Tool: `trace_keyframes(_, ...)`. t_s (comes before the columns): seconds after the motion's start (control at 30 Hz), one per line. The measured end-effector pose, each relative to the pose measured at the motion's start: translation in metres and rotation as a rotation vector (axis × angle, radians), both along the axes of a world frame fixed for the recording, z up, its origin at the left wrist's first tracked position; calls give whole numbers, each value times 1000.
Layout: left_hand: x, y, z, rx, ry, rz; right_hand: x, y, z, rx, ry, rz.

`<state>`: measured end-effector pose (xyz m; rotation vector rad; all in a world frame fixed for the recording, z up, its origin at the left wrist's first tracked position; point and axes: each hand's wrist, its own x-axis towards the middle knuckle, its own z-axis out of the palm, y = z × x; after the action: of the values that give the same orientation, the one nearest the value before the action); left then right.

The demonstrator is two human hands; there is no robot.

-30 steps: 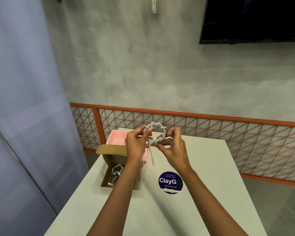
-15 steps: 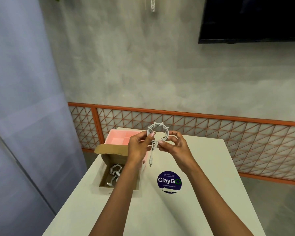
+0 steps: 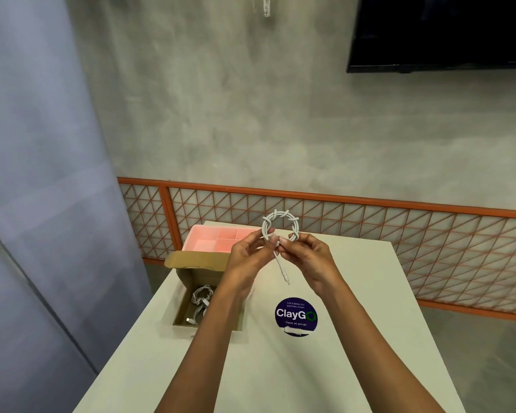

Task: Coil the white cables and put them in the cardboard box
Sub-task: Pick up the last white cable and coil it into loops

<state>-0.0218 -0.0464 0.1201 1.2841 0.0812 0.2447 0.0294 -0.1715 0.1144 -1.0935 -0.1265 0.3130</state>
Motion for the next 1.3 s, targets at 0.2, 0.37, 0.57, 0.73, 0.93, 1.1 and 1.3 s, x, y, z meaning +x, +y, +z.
trace_keyframes(0.2,3,-2,-6,4,-32,121,-2,1,1,-146,-86,-10)
trace_keyframes(0.37,7,0,-5,9,-24,250,-8,-4,0,-366,-88,120)
trace_keyframes(0.57,9,3,-9,92,5,166,2,-7,3,-186,24,13)
trace_keyframes(0.73,10,4,-4,184,51,155,10,-2,4,-33,166,-46)
trace_keyframes(0.93,10,7,1,371,102,154,11,2,3,-77,131,-51)
trace_keyframes(1.1,14,9,-3,580,155,271,11,0,8,-240,34,71)
trace_keyframes(1.3,14,6,-5,636,186,226,14,-1,-2,-337,14,8)
